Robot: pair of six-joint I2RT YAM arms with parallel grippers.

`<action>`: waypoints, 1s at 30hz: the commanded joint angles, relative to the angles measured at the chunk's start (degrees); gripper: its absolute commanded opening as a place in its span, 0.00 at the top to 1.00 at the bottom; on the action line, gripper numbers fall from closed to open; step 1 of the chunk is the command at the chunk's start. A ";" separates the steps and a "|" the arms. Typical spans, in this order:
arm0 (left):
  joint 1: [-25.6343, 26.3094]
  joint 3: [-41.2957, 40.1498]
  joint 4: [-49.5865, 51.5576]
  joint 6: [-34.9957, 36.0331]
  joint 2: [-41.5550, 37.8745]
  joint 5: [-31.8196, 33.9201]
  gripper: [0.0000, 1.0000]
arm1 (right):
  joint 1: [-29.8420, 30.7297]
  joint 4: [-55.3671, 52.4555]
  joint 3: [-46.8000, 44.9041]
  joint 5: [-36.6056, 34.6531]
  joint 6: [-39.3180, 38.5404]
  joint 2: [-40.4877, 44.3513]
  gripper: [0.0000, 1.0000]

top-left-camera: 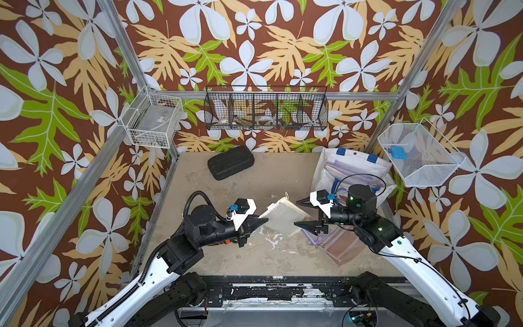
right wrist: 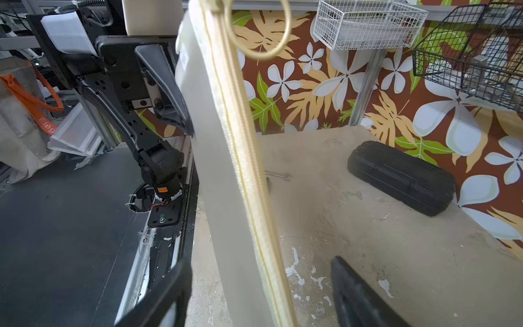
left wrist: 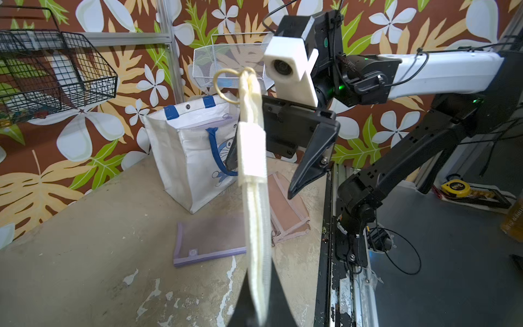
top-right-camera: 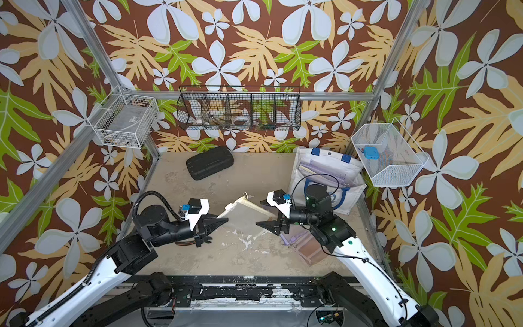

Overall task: Put the pencil pouch into the canvas bag
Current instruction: Pick up the pencil case from the pencil case, then place the pencil case in the canvas bag.

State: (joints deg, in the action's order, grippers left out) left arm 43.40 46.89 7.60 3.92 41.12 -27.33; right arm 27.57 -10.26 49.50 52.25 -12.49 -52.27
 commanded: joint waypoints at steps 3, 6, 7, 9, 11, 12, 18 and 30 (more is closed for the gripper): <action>-0.07 0.80 2.28 3.03 -0.02 -3.03 1.00 | 2.80 1.30 -0.10 -1.65 -2.01 0.78 0.53; -0.07 0.65 1.80 2.67 -0.21 -3.75 1.00 | 3.37 -1.26 0.98 -2.06 -3.55 -0.31 0.69; -0.07 0.81 2.17 2.87 -0.08 -3.45 1.00 | 3.44 -1.95 1.27 -1.93 -3.88 -0.45 0.79; -0.07 0.78 2.85 3.24 -0.17 -1.65 1.00 | 3.45 -2.88 1.65 -1.83 -4.53 -0.63 1.00; -0.07 0.44 2.86 2.97 -0.45 0.65 1.00 | 3.45 -3.52 1.82 -3.23 -4.88 0.00 1.00; -0.07 0.33 2.73 2.42 -0.47 2.08 0.98 | 3.45 -3.78 2.01 -4.46 -5.04 0.39 1.00; -0.07 -1.02 -0.09 -4.76 0.54 18.97 0.19 | 3.45 -4.76 4.16 -25.50 -7.68 2.96 1.00; -0.07 -16.65 -18.47 -28.91 -0.02 23.09 0.05 | -1.82 -14.64 26.36 -50.59 -30.87 -13.53 1.00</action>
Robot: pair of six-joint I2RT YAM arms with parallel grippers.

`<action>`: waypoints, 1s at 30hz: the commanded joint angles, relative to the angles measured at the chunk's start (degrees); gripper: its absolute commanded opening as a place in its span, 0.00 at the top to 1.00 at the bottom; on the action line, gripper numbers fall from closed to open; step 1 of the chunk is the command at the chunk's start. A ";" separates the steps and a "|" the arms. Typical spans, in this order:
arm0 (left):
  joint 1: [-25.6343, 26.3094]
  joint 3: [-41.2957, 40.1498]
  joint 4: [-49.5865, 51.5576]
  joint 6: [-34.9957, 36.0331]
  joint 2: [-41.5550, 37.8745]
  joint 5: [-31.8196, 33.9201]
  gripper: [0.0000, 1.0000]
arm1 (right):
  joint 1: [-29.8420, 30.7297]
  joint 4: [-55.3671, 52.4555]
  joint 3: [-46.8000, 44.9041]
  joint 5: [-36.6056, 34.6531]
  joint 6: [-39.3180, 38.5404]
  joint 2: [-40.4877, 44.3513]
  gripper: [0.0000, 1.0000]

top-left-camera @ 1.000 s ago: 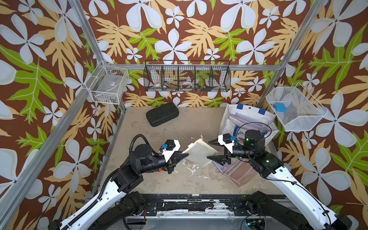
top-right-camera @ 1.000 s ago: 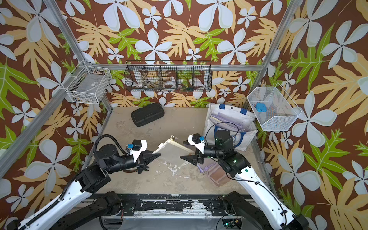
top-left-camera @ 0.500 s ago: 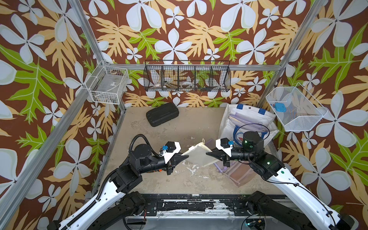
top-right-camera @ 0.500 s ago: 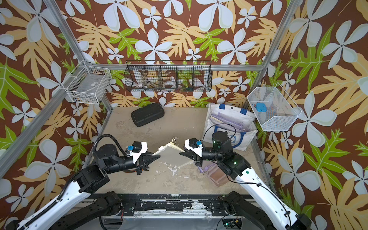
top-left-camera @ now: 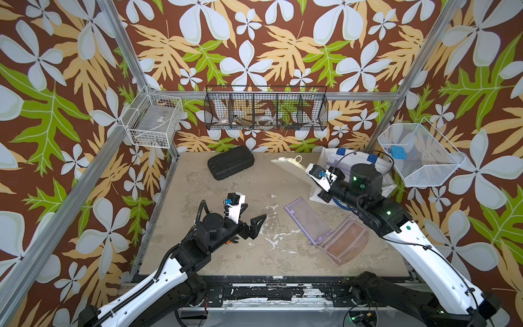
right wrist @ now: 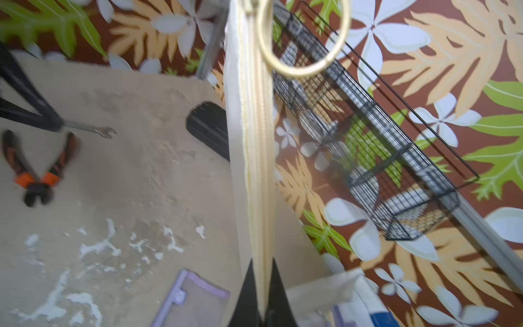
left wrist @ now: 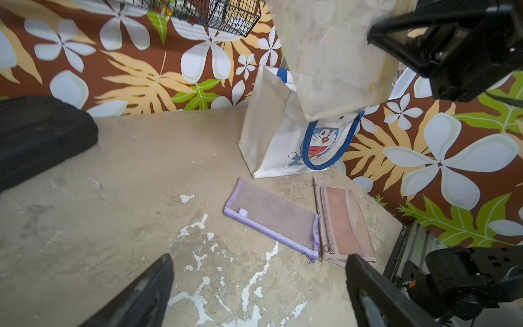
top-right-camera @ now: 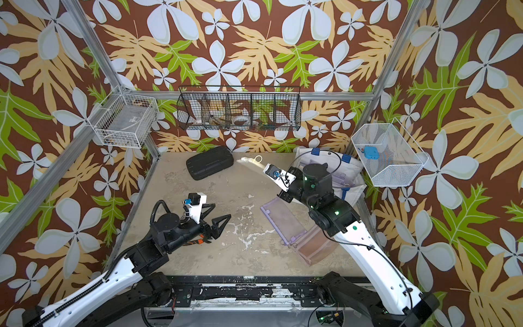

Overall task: Put the pencil pouch into the canvas bag
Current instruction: Place the pencil case in the canvas bag.

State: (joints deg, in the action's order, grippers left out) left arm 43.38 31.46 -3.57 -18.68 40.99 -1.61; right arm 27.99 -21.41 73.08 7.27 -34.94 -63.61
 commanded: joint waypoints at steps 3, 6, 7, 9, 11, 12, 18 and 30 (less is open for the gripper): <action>-0.05 -2.58 -10.77 -7.42 -0.16 -6.69 0.06 | -6.22 -2.00 3.65 -3.83 -13.23 -3.96 1.00; -0.05 -3.41 -11.48 -7.19 -1.21 -7.75 0.07 | -8.88 -1.44 4.86 -4.10 -18.46 -6.99 1.00; -0.05 -3.59 -11.11 -6.82 -1.87 -7.57 0.07 | -9.69 -2.71 6.63 -5.09 -19.93 -8.72 1.00; -0.05 -4.02 -10.60 -6.09 -2.98 -7.60 0.06 | -11.30 -5.32 10.90 -6.79 -21.30 -12.14 1.00; -0.05 -4.22 -9.99 -5.98 -3.79 -7.45 0.06 | -13.79 -4.99 13.49 -4.82 -20.91 -13.30 1.00; -0.05 -4.29 -10.03 -6.09 -3.90 -7.77 0.07 | -15.00 -5.37 14.91 -3.64 -20.35 -13.97 1.00; -0.05 -4.65 -11.74 -7.22 -3.55 -10.13 0.07 | -19.14 -5.67 16.76 -7.06 -19.32 -16.06 1.00; -0.05 -5.45 -12.82 -8.39 -4.01 -12.02 0.08 | -31.21 -2.54 9.03 -0.97 -14.63 -14.94 1.00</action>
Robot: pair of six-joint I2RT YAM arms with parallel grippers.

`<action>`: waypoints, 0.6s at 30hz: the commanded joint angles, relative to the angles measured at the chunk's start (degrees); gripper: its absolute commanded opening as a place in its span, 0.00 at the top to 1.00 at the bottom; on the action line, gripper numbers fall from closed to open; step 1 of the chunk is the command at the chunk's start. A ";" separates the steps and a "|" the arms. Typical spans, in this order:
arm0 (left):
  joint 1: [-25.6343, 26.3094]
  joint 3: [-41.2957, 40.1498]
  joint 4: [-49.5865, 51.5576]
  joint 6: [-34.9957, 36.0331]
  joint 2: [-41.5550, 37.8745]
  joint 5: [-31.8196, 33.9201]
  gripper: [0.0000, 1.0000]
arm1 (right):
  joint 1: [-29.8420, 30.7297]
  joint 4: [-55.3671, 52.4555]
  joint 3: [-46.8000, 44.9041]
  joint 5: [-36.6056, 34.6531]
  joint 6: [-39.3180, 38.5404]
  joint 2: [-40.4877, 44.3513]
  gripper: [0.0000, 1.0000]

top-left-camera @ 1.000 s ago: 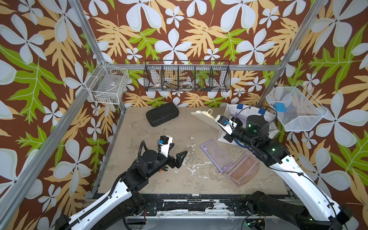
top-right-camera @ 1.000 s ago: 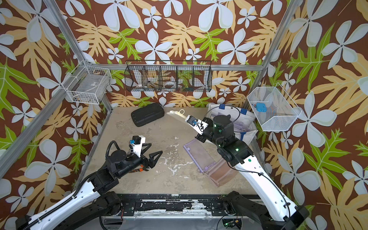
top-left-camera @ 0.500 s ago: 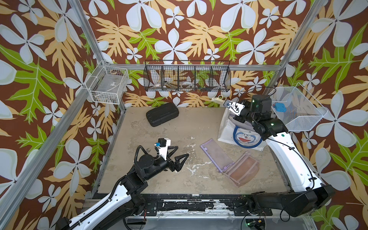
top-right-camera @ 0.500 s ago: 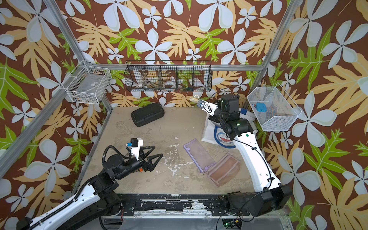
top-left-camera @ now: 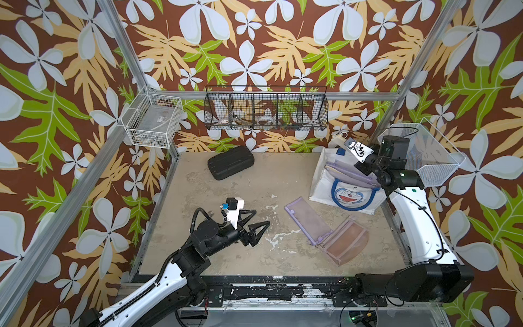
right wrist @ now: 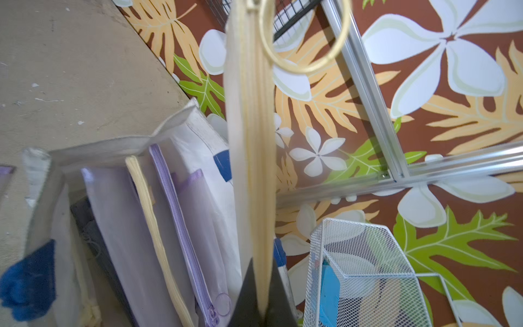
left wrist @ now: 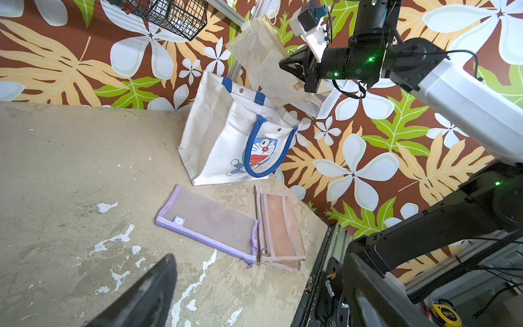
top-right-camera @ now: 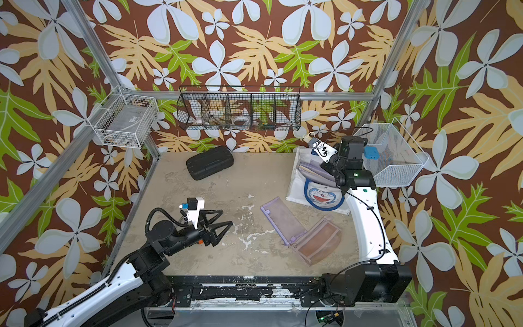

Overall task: Put the pencil pouch into the canvas bag
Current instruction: Place the pencil case in the canvas bag.

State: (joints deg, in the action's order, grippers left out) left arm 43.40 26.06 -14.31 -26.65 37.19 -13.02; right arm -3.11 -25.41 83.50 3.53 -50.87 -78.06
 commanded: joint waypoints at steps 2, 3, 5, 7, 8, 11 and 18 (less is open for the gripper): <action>-0.07 0.04 -2.13 -0.42 -0.26 -0.78 0.08 | -0.32 1.94 -2.74 1.95 1.63 -1.73 1.00; -0.07 0.04 -2.26 -0.42 -0.32 -0.75 0.08 | -0.43 2.04 -3.09 1.76 1.81 -2.41 1.00; -0.07 -0.21 -2.37 -0.45 -0.40 -0.59 0.08 | -0.57 2.29 -3.56 1.50 1.77 -3.35 1.00; -0.11 -0.68 -2.87 -0.84 -0.32 -0.26 0.08 | -0.50 2.68 -3.81 -0.93 1.63 -4.71 1.00; -0.07 -0.96 -3.07 -0.98 -0.22 -0.17 0.08 | -0.54 2.82 -3.56 -2.66 1.48 -5.35 1.00; -0.09 -1.19 -3.68 -1.38 0.46 -0.52 0.08 | -0.69 3.77 -3.64 -4.28 0.45 -5.98 1.00; -0.07 -0.91 -3.71 -1.46 1.16 -0.70 0.09 | -1.57 7.17 -7.33 -8.67 0.01 -7.43 1.00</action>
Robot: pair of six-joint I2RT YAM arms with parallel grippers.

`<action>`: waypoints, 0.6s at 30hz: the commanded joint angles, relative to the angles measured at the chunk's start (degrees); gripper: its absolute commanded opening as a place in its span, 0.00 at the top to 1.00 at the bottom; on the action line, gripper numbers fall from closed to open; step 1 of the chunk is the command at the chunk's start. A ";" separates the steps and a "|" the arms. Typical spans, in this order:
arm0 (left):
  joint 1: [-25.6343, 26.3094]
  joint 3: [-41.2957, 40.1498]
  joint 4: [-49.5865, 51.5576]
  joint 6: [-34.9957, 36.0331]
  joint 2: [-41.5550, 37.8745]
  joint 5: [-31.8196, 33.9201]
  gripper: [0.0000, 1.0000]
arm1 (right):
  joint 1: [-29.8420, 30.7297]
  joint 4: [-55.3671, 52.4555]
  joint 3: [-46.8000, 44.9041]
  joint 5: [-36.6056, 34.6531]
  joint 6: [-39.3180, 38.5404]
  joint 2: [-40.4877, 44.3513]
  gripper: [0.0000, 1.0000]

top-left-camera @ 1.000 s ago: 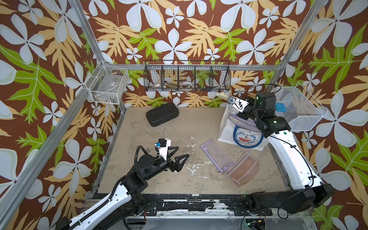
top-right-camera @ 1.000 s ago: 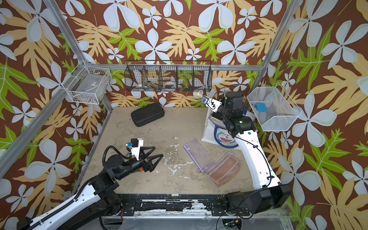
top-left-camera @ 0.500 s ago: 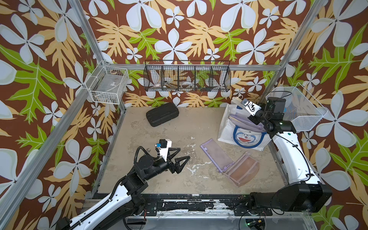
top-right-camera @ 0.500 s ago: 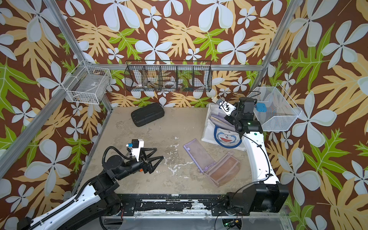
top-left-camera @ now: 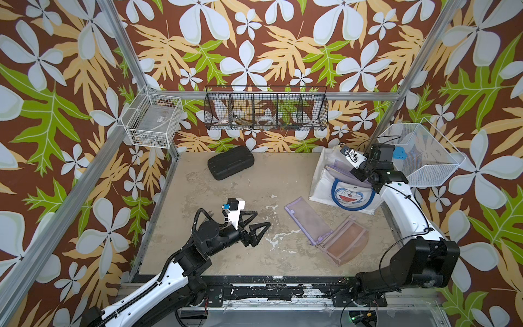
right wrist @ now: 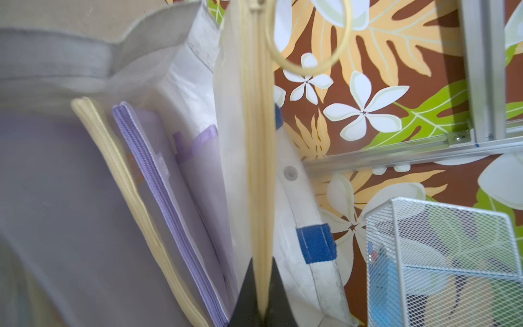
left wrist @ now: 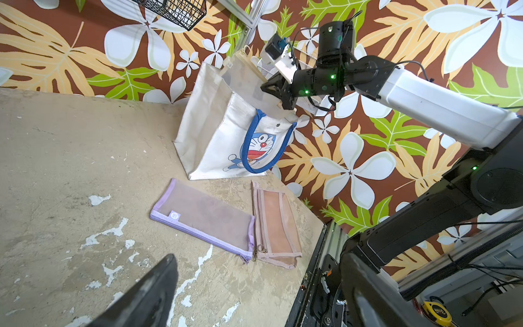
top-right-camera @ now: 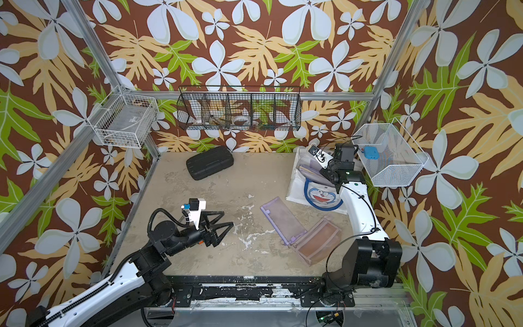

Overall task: Put the pencil pouch into the canvas bag
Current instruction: Place the pencil case in the canvas bag.

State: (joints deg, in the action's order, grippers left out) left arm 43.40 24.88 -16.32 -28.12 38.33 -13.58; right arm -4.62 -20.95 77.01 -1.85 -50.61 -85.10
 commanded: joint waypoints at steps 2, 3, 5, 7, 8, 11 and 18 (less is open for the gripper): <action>-0.07 0.09 -1.79 -0.04 0.25 -0.13 0.08 | -0.07 3.12 -0.90 -4.00 -0.54 -1.00 1.00; -0.07 0.08 -1.79 -0.08 0.32 -0.12 0.09 | -0.04 3.55 -0.91 -4.72 -0.57 -1.44 0.96; -0.07 0.25 -1.64 -0.02 0.43 -0.13 0.09 | -0.04 3.89 -0.63 -4.95 -0.29 -2.08 0.84; -0.08 0.34 -1.38 0.08 0.43 0.16 0.09 | -0.07 4.13 -0.29 -4.24 0.54 -2.04 0.71; -0.07 0.34 -1.26 0.08 0.48 0.30 0.08 | -0.08 4.19 -0.28 -3.78 0.68 -1.81 0.66; -0.07 0.48 -1.17 0.12 0.78 0.40 0.08 | -0.05 4.66 -0.75 -2.90 0.73 -0.65 0.58; -0.07 0.49 -0.85 0.17 0.93 0.65 0.08 | -0.05 5.10 -2.30 0.83 3.22 5.01 0.56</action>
State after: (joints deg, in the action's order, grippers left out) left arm 43.40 24.91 -16.47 -28.12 39.38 -13.54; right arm -4.73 -17.32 74.87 -3.33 -49.58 -82.28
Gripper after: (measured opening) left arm 0.921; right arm 0.441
